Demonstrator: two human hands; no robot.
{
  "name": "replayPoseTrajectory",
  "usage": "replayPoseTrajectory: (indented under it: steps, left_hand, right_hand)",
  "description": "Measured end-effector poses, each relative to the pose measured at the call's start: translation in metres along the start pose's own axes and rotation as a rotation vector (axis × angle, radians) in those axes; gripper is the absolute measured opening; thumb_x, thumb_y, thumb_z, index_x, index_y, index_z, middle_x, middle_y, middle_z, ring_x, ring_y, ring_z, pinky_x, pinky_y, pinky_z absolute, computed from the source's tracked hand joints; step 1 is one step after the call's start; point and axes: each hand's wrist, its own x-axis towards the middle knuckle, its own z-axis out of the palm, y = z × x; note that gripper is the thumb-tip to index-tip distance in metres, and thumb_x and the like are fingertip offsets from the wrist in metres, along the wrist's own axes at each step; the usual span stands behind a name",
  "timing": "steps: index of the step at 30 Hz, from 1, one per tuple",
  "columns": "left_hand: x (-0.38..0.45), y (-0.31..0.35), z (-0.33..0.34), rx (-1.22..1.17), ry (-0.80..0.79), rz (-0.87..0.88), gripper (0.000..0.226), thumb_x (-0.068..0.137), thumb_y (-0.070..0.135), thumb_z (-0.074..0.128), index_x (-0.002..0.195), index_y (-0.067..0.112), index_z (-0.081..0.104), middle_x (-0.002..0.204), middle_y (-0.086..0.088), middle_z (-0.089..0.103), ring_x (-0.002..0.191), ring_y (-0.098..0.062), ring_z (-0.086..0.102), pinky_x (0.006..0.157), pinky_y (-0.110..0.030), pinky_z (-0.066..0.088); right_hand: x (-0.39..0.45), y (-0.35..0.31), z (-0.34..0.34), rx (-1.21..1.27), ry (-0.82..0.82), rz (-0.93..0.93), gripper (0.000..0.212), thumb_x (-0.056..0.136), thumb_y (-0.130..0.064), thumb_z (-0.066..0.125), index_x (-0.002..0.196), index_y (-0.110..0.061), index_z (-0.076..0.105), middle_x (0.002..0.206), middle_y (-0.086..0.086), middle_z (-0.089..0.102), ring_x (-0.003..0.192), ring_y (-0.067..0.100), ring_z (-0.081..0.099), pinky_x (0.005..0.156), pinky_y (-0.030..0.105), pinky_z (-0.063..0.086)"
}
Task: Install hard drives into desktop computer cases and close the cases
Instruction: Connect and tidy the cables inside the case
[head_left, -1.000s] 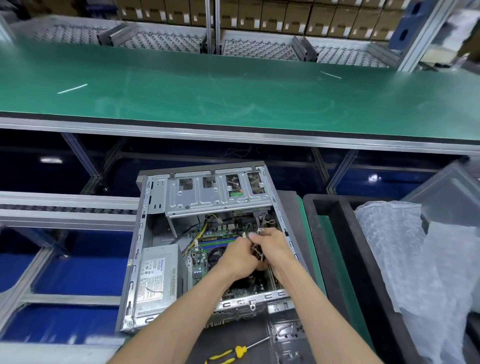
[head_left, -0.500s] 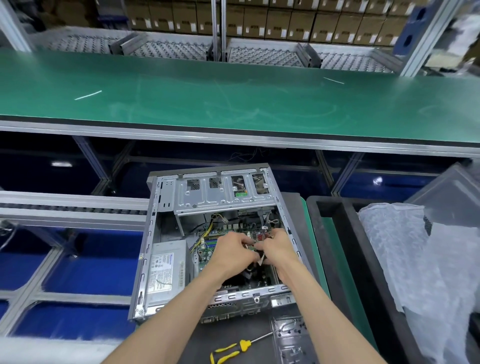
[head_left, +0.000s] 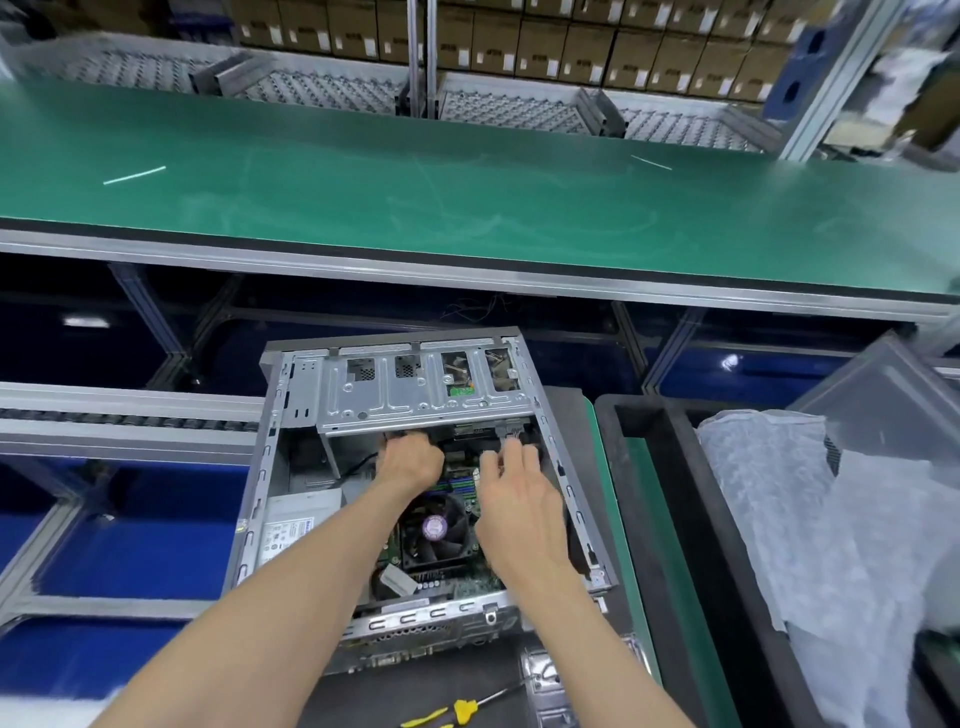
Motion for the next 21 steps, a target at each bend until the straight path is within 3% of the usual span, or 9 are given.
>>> replayPoseTrajectory:
  steps: [4,7,10,15,18,21]
  left_hand:
    - [0.011,0.007,0.008,0.199,-0.001,0.047,0.017,0.094,0.023,0.047,0.096,0.013,0.061,0.121,-0.015,0.067,0.096,-0.03,0.058,0.077,-0.031,0.043]
    - [0.019,0.005,0.01,0.251,-0.031,0.041,0.029,0.098,0.023,0.04,0.108,0.011,0.066,0.127,-0.015,0.065,0.109,-0.031,0.061,0.081,-0.031,0.043]
    - [0.026,0.001,0.001,0.261,-0.074,0.009,0.036,0.103,0.021,0.035,0.12,0.01,0.065,0.138,-0.015,0.059,0.122,-0.032,0.057,0.093,-0.034,0.044]
    - [0.038,-0.012,-0.012,0.19,-0.179,-0.058,0.047,0.111,0.029,0.024,0.152,0.014,0.04,0.162,-0.01,0.031,0.148,-0.03,0.031,0.121,-0.037,0.024]
    - [0.038,-0.016,-0.013,0.147,-0.166,-0.052,0.055,0.11,0.044,0.025,0.158,0.018,0.031,0.165,-0.01,0.026,0.15,-0.032,0.026,0.121,-0.038,0.022]
    - [0.037,-0.014,-0.012,0.059,-0.2,-0.035,0.057,0.109,0.044,0.026,0.159,0.016,0.026,0.166,-0.01,0.022,0.152,-0.03,0.021,0.122,-0.038,0.017]
  right_hand:
    - [0.006,0.0,0.009,0.156,-0.215,-0.121,0.04,0.073,0.002,0.066,0.109,-0.008,0.053,0.107,0.01,0.05,0.091,0.031,0.057,0.058,0.035,0.038]
    - [0.01,0.006,0.021,0.285,-0.415,-0.093,0.05,0.079,0.003,0.06,0.126,-0.006,0.046,0.125,0.013,0.048,0.11,0.035,0.055,0.08,0.04,0.046]
    - [0.015,0.009,0.025,0.364,-0.545,0.0,0.056,0.087,0.003,0.053,0.14,-0.005,0.038,0.141,0.015,0.042,0.127,0.036,0.047,0.102,0.044,0.045]
    - [0.02,0.003,0.033,0.042,-0.567,-0.028,0.049,0.095,-0.013,0.053,0.141,-0.003,0.041,0.141,0.019,0.045,0.128,0.034,0.044,0.107,0.041,0.039]
    - [0.023,0.001,0.036,-0.169,-0.602,-0.076,0.044,0.097,-0.02,0.052,0.137,-0.004,0.047,0.137,0.018,0.051,0.123,0.033,0.049,0.102,0.041,0.039]
    - [0.029,-0.006,0.04,-0.139,-0.58,-0.009,0.053,0.094,-0.018,0.056,0.142,-0.002,0.038,0.142,0.021,0.044,0.125,0.034,0.05,0.096,0.041,0.044]
